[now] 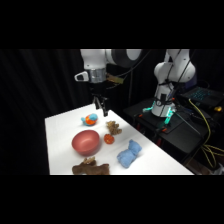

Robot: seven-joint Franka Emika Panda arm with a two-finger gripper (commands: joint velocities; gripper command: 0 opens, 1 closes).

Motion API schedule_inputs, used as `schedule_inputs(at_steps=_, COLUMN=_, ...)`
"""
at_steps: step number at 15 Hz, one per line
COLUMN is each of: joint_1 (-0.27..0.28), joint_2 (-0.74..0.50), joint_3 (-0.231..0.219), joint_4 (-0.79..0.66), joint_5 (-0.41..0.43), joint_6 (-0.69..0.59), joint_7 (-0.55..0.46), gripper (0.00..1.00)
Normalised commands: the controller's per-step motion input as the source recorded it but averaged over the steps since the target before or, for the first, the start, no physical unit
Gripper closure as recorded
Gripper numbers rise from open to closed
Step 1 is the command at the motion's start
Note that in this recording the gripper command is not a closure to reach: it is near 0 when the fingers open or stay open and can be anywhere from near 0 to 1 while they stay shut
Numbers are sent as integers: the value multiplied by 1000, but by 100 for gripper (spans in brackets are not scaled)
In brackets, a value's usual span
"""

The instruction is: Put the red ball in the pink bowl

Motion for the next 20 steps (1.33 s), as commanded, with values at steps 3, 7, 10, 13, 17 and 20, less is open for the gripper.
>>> schedule_inputs(at_steps=3, joint_1=13, joint_2=-4, joint_3=-14, joint_4=5, joint_5=5, joint_6=-7, joint_7=-11, gripper=0)
schedule_inputs(at_steps=7, joint_1=23, joint_2=-12, joint_3=0, joint_4=-39, joint_5=40, joint_6=54, joint_7=-6, gripper=0)
schedule_inputs(at_steps=10, joint_1=41, joint_2=-1, joint_3=23, joint_4=-131, joint_5=132, joint_6=141, joint_7=5, gripper=0)
schedule_inputs(at_steps=13, joint_1=33, joint_2=77, joint_3=21, joint_4=-132, joint_5=207, joint_6=232, joint_7=-22, gripper=0)
schedule_inputs(at_steps=17, joint_1=-7, joint_2=156, joint_3=14, joint_4=-90, joint_5=245, joint_6=295, joint_7=-109, gripper=0)
schedule_inputs(at_steps=20, joint_1=-52, joint_2=132, joint_3=22, joint_4=-66, joint_5=208, joint_6=281, joint_7=-174, gripper=0)
